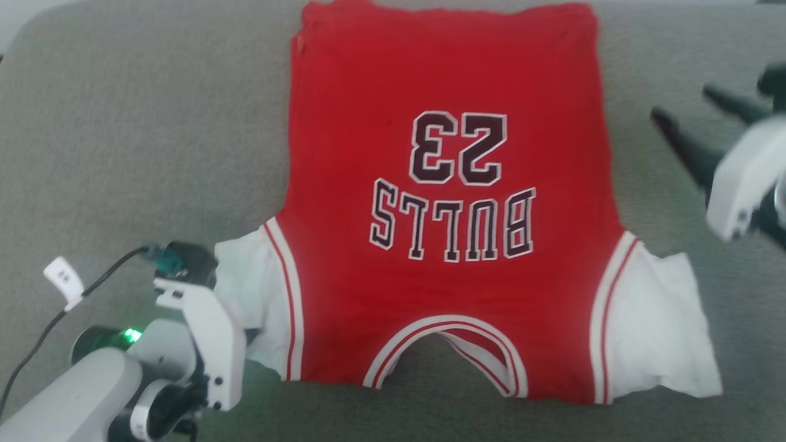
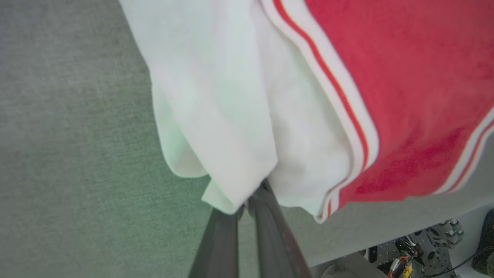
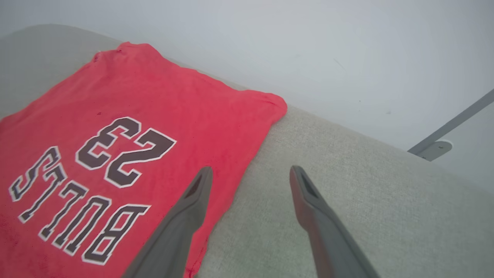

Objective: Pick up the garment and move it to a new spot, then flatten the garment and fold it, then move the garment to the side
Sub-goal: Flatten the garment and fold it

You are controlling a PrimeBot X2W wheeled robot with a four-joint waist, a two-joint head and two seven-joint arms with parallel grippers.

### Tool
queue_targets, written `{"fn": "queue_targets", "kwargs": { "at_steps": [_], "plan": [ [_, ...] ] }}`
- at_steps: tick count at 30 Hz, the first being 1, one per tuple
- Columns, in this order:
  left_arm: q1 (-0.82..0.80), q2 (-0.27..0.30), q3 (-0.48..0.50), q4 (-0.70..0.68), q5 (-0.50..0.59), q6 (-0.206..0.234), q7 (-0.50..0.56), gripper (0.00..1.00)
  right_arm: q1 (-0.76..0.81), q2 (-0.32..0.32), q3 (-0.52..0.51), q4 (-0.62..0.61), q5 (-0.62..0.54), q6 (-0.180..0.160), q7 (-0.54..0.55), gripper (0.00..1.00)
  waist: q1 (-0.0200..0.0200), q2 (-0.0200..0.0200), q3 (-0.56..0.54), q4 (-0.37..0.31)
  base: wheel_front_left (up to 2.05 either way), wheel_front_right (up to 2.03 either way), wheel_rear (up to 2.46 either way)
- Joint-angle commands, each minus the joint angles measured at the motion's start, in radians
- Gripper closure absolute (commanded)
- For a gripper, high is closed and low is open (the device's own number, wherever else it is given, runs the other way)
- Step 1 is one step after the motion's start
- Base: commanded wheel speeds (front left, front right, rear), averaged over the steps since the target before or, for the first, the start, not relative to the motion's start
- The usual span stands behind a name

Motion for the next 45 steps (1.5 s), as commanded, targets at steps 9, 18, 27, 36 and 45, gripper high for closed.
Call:
{"fn": "queue_targets", "kwargs": {
  "at_steps": [9,18,27,36,45],
  "plan": [
    [-0.129,-0.090,-0.039,0.020,0.048,-0.059,-0.004,1.00,-0.380,0.014,0.087,0.455,-0.009,0.000,-0.071,0.00,0.0000,0.0000,0.150,0.138,0.00,0.00,0.00],
    [-0.209,-0.181,-0.077,0.109,0.065,-0.120,-0.029,1.00,-0.609,0.027,0.098,0.786,-0.014,0.000,-0.004,0.00,0.0000,0.0000,0.241,0.226,0.00,0.00,0.00],
    [-0.260,-0.265,-0.113,0.232,0.073,-0.179,-0.060,1.00,-0.768,0.060,0.062,1.090,-0.068,0.000,0.193,0.00,0.0000,0.0000,0.297,0.294,0.00,0.00,0.00],
    [-0.265,-0.276,-0.111,0.319,0.064,-0.209,-0.091,1.00,-0.791,0.107,0.102,1.198,-0.133,0.002,0.299,1.00,0.0000,0.0000,0.284,0.283,0.00,0.00,0.00],
    [-0.255,-0.240,-0.076,0.353,0.056,-0.202,-0.115,1.00,-0.684,0.091,0.199,1.019,-0.050,0.001,0.268,1.00,0.0000,0.0000,0.195,0.187,0.00,0.00,0.00]
  ]
}}
